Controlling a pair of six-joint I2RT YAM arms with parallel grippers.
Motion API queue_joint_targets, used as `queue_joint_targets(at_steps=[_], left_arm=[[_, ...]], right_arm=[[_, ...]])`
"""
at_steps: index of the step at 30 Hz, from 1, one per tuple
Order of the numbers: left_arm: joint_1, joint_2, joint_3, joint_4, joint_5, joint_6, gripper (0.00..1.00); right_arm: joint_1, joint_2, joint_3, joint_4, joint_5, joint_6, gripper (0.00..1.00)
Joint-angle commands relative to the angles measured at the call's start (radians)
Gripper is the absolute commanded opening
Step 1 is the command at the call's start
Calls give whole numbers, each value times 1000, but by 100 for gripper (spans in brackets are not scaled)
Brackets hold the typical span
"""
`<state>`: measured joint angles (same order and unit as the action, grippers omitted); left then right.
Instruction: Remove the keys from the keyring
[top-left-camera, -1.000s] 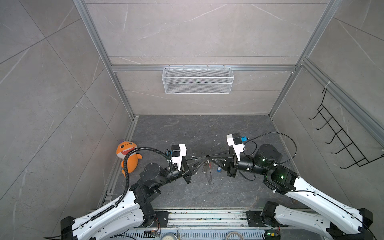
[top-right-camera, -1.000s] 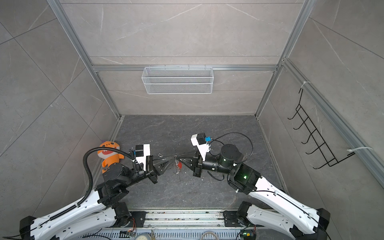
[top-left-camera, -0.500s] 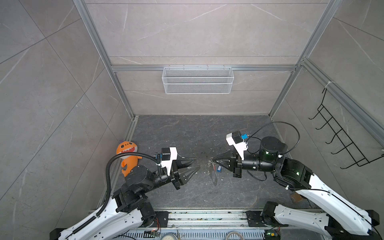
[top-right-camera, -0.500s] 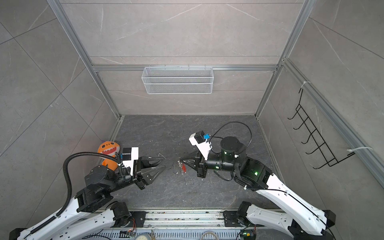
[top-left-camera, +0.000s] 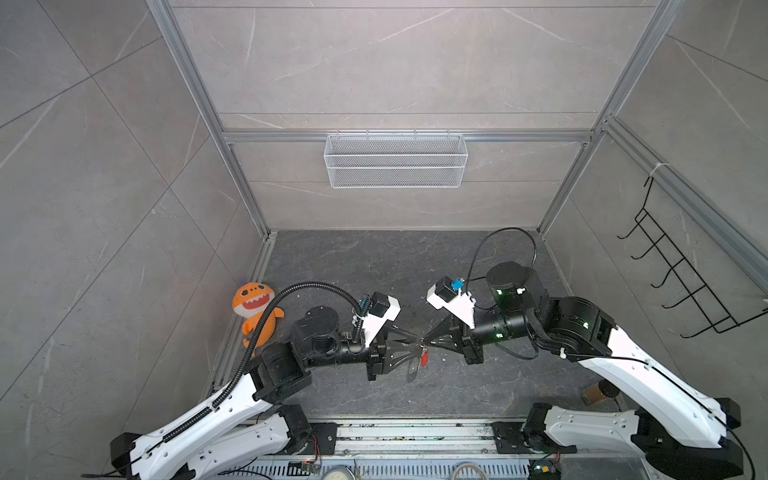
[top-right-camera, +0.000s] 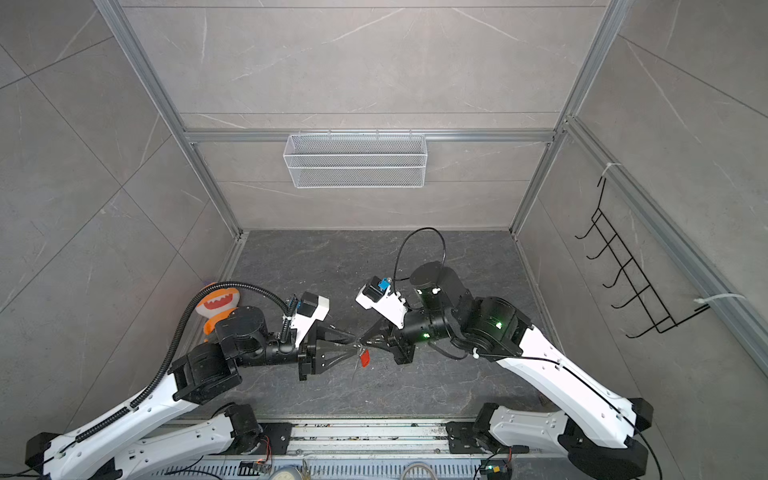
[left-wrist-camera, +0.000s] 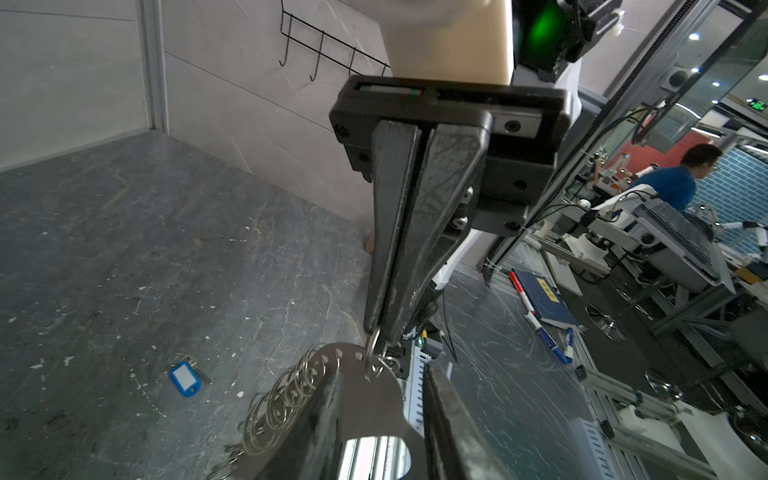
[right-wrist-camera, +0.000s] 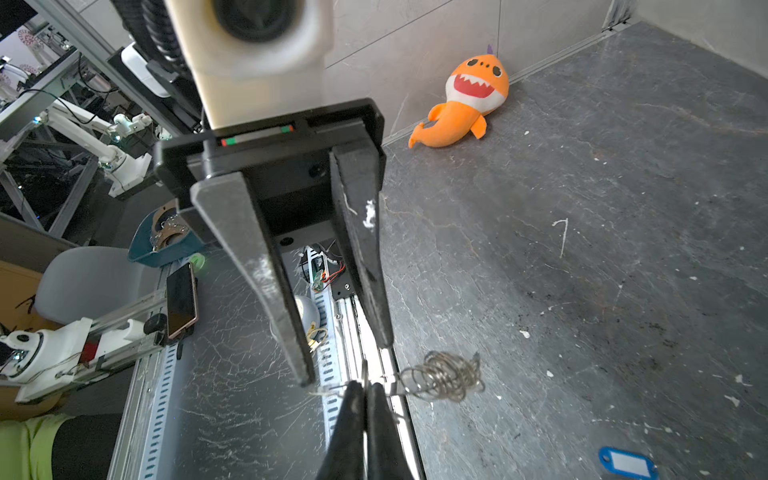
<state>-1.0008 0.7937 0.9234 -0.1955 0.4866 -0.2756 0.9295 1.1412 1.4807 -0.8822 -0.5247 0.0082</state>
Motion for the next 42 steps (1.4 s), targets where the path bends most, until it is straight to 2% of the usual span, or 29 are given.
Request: queue_joint_targets(at_steps=[1, 12, 17, 24, 42], left_arm=[[1, -2, 56, -19, 72, 31, 31], [1, 14, 46, -9, 73, 34, 29], [1, 26, 49, -1, 87, 33, 23], [1, 23, 46, -14, 76, 32, 22], [1, 46, 40, 33, 101, 7, 0]], right_arm=[[6, 12, 49, -66, -41, -75, 0], [23, 49, 78, -103, -82, -121, 0], [30, 55, 87, -107, -76, -126, 0], [31, 43, 86, -109, -64, -130, 0], [33, 29, 67, -69, -63, -108, 0]])
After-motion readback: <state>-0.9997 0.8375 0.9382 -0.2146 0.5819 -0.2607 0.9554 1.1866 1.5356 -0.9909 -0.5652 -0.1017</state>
